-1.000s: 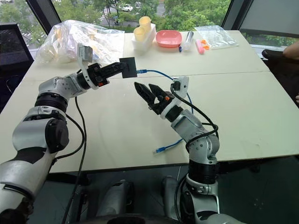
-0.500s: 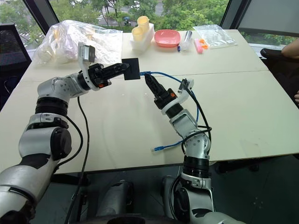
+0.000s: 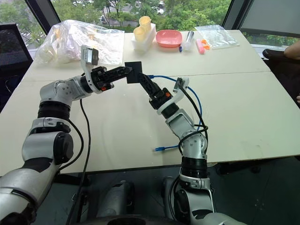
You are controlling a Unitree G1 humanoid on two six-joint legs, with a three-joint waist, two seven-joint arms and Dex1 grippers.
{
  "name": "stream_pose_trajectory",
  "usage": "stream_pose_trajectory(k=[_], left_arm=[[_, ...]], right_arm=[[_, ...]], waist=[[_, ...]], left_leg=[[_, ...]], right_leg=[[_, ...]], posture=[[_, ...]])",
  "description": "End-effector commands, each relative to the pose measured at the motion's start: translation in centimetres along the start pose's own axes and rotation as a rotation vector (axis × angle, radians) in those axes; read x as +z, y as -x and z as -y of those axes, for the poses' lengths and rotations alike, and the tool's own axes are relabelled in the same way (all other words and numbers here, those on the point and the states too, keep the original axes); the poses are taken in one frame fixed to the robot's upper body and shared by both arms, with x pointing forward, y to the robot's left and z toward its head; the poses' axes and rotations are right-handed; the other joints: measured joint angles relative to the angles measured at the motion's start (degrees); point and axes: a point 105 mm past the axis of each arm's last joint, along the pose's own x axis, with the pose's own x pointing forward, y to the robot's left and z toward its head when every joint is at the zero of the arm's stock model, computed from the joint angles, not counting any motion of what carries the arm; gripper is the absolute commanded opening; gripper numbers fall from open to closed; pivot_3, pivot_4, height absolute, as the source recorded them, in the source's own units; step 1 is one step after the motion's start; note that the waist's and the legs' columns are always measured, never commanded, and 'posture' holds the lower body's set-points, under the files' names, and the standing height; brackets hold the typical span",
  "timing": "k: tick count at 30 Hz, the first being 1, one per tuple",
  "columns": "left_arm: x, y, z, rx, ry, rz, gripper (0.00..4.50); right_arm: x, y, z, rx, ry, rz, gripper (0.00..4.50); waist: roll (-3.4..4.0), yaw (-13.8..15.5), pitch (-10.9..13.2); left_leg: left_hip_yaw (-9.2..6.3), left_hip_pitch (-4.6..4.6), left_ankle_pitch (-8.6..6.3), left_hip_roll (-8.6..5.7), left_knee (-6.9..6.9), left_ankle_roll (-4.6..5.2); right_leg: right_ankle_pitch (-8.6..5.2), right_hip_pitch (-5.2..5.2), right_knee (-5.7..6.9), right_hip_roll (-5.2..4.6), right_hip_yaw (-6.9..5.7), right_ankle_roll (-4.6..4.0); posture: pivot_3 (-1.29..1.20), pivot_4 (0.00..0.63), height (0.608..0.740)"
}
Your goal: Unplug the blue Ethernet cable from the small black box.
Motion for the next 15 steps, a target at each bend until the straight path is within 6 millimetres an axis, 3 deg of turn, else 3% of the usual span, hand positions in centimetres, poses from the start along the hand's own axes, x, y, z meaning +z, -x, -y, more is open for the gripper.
stream_pose_trajectory(k=[1, 11, 15], left_arm=[[1.1, -0.3, 0.9, -0.045, -0.034, 0.028, 0.49], [1.8, 0.1, 0.9, -0.052, 0.087, 0.096, 0.49], [1.1, -0.2, 1.3, -0.084, 0.159, 0.089, 0.49]], right_arm=[[1.0, -0.4, -1.8, 0.074, -0.001, 0.053, 2.45], [0.9, -0.1, -3.2, 0.173, -0.05, 0.055, 2.45], [0.7, -0.2, -3.7, 0.209, -0.051, 0.048, 2.45]], waist=[[0.0, 0.0, 0.0], [0.0, 0.0, 0.0], [0.0, 0.0, 0.0]], left_leg=[[0.0, 0.0, 0.0, 0.0, 0.0, 0.0], [0.0, 0.0, 0.0, 0.0, 0.0, 0.0], [0.0, 0.0, 0.0, 0.0, 0.0, 0.0]], right_leg=[[0.0, 0.0, 0.0, 0.0, 0.0, 0.0], [0.0, 0.0, 0.0, 0.0, 0.0, 0.0], [0.0, 0.0, -0.01, 0.0, 0.0, 0.01]], posture=[[0.0, 0.15, 0.74], [0.0, 0.15, 0.74], [0.0, 0.15, 0.74]])
